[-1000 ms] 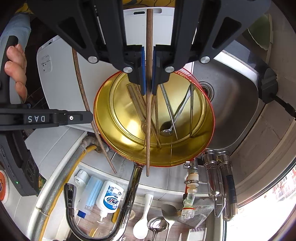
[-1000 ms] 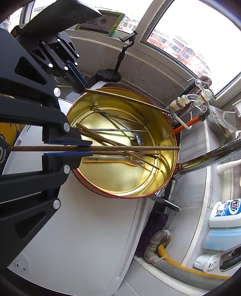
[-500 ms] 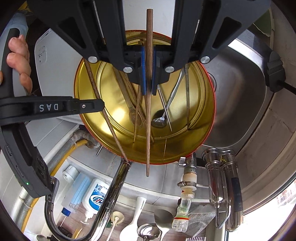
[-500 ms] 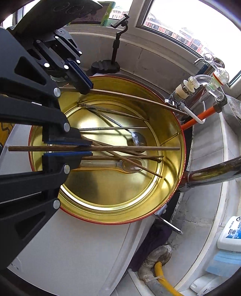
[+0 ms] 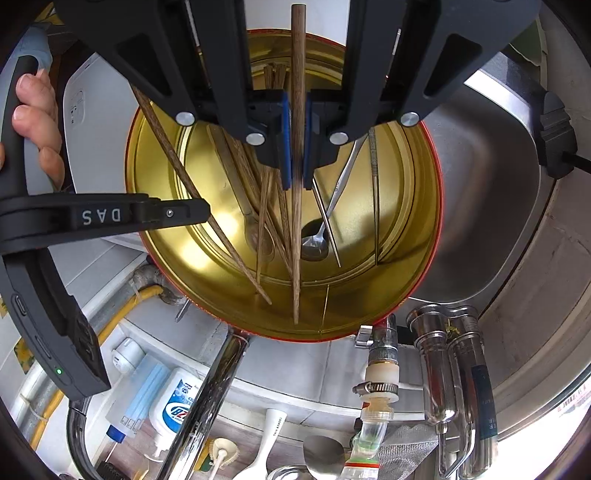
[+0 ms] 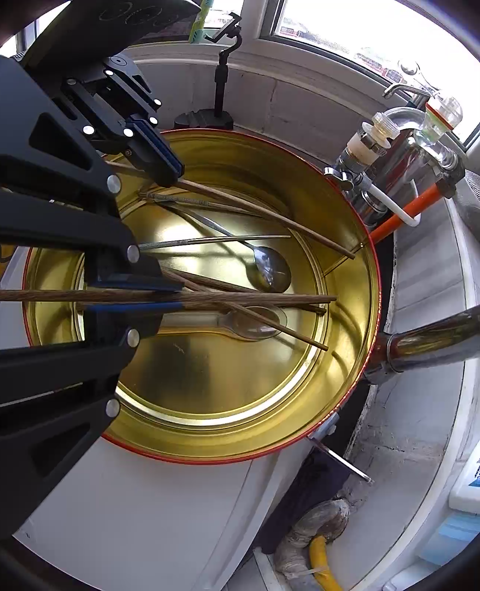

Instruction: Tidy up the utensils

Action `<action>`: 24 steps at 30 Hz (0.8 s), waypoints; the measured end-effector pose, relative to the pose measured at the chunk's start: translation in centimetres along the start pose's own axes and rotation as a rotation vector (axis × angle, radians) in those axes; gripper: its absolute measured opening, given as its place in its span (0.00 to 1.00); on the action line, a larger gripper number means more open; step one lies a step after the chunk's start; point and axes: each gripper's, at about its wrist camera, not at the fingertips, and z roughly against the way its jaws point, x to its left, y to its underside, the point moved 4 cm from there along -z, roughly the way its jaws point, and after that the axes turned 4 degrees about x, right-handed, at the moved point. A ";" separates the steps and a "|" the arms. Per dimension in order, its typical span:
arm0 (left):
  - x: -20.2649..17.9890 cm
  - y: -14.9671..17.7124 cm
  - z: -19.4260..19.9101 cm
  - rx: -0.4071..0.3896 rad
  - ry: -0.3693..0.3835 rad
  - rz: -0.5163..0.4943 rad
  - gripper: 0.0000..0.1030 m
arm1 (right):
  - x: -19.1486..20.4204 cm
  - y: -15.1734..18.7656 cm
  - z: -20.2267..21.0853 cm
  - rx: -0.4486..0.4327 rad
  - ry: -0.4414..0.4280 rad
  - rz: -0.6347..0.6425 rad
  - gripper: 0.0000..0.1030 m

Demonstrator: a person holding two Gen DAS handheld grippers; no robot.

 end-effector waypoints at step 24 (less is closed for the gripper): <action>-0.7 1.7 1.5 -0.021 -0.152 -0.067 0.73 | -0.1 2.0 2.5 -0.115 0.063 -0.015 0.84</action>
